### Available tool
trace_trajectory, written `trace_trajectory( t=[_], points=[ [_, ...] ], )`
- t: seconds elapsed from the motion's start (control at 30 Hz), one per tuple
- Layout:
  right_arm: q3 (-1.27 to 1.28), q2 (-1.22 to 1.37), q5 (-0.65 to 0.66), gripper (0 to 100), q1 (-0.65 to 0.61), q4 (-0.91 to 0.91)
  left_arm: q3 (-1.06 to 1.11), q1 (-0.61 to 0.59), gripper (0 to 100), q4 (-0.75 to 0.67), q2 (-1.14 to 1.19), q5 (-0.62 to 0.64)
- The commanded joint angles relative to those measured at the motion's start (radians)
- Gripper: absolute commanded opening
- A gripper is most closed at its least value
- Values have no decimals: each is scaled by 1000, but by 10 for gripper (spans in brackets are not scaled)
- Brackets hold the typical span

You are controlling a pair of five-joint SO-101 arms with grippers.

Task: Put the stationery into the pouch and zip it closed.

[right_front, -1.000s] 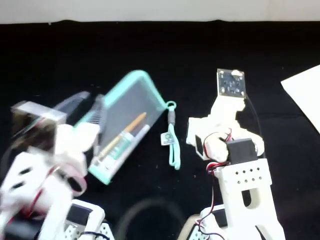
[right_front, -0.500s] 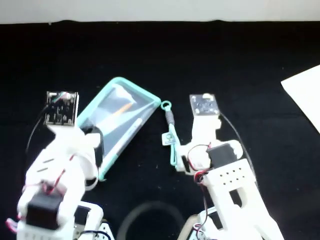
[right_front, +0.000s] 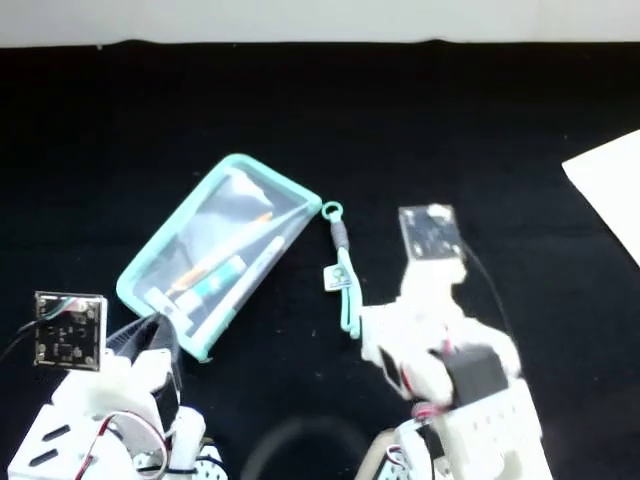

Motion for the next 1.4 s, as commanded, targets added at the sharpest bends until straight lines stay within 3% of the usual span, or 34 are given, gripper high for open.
trace_trajectory(
  t=[0.0,0.13,0.3,0.47,0.83,1.0,1.13,1.37],
  points=[
    [127,-317,35,5,-2,-94,8,-70,8,0,-7,3],
    [332,-545,135,5,84,-185,133,-79,8,-133,-7,3],
    [404,-412,140,5,271,-282,473,-96,8,-434,-7,8],
    [539,-418,141,5,285,-289,759,-208,8,-575,-7,9],
    [822,-512,141,5,289,-280,783,-260,8,-311,-7,9],
    [822,-515,141,5,286,-107,802,-461,8,-308,-7,8],
    [820,-516,137,5,291,-104,891,-671,9,-279,-7,8],
    [820,-516,140,5,291,-104,891,-783,8,-226,-7,9]
  ],
)
